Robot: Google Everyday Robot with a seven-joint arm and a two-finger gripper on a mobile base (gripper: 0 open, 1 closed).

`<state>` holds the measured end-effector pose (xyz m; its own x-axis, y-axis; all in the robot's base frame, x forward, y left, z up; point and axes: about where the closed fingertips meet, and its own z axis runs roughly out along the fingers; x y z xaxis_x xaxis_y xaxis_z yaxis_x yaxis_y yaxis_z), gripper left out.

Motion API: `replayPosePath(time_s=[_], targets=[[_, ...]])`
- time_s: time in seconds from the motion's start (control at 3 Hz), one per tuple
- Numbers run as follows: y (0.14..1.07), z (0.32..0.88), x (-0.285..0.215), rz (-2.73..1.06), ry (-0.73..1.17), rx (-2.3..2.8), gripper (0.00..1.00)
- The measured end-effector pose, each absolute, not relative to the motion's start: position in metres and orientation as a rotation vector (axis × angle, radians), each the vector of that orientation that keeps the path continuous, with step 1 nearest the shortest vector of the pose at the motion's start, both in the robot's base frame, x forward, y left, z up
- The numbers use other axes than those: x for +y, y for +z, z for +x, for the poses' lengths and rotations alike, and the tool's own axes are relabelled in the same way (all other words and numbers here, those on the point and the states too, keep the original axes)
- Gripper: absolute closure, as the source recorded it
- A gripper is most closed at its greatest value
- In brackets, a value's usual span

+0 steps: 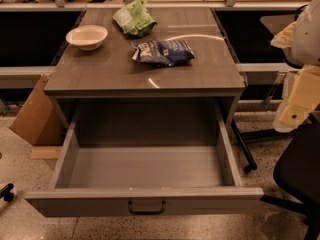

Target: Place blue chip bag into top drawer

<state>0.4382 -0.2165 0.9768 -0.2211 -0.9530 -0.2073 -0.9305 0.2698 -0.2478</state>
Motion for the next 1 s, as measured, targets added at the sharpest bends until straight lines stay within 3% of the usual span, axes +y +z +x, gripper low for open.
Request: replayPosePath(time_s=[1.0], targets=[[0.971, 0.476, -0.189, -1.648, -0.088, 2.17, 0.0]])
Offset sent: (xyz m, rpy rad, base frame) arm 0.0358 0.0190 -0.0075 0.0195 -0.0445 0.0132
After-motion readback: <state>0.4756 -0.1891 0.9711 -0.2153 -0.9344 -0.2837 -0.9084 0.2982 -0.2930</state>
